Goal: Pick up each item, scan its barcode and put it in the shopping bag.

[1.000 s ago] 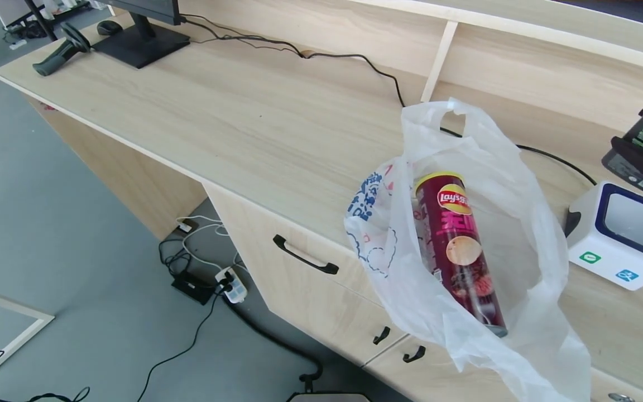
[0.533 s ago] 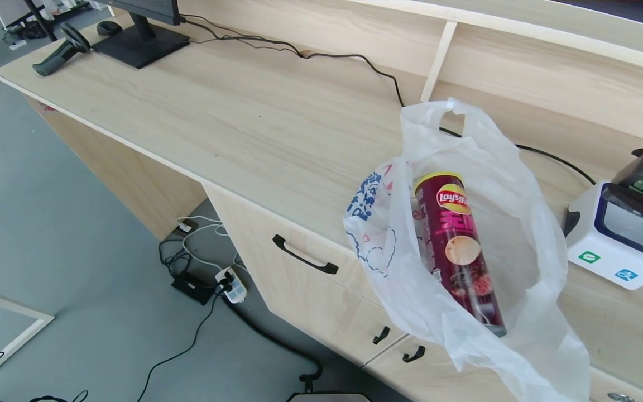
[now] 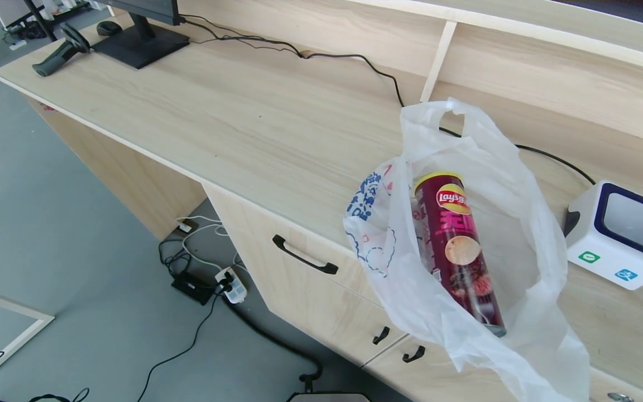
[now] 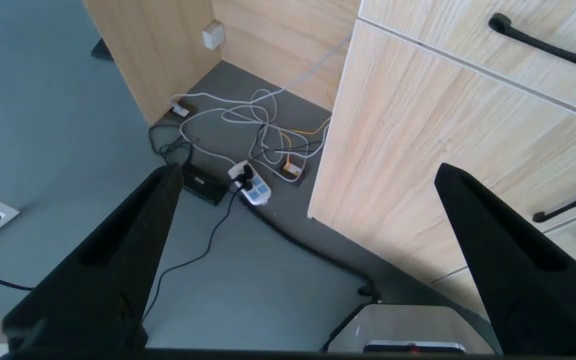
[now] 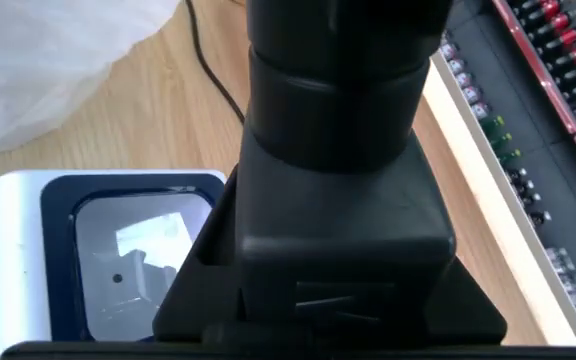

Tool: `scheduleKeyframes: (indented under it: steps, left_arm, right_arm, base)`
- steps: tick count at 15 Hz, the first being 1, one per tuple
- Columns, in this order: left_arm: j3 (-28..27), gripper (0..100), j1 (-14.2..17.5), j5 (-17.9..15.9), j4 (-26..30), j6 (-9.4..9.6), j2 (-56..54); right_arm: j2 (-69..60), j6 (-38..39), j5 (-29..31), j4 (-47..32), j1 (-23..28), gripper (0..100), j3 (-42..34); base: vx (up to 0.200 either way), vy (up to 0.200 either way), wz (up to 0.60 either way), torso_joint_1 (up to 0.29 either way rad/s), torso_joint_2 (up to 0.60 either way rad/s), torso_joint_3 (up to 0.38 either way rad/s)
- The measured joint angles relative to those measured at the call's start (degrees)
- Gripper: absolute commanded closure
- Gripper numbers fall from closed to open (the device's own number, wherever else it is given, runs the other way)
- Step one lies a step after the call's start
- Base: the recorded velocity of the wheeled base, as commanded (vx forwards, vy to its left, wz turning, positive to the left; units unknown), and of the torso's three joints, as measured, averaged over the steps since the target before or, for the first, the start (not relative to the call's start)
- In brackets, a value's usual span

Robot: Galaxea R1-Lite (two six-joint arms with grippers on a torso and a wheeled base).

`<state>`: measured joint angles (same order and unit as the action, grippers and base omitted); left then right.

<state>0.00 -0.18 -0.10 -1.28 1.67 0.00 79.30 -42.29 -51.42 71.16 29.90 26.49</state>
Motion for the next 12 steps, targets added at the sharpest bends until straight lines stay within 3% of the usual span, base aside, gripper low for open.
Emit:
scheduleKeyframes:
  steps: [3, 9, 12]
  left_arm:
    - [0.0, 0, 0.0, 0.0, 0.0, -0.01, 0.0]
    - [0.0, 0, 0.1, 0.0, 0.0, -0.01, 0.0]
    - [0.0, 0, 0.0, 0.0, 0.0, -0.01, 0.0]
  right_arm:
    - [0.4, -1.6, 4.6, 2.7, 0.2, 100, -0.3]
    - [0.3, -8.4, 8.5, 7.8, -9.7, 100, -5.4]
    - [1.0, -9.3, 8.6, 11.4, -11.7, 100, -7.7]
  base:
    - [0.0, 0.0, 0.0, 0.0, 0.0, 0.0]
    - [0.0, 0.0, 0.0, 0.0, 0.0, 0.0]
    - [0.0, 0.0, 0.0, 0.0, 0.0, 0.0]
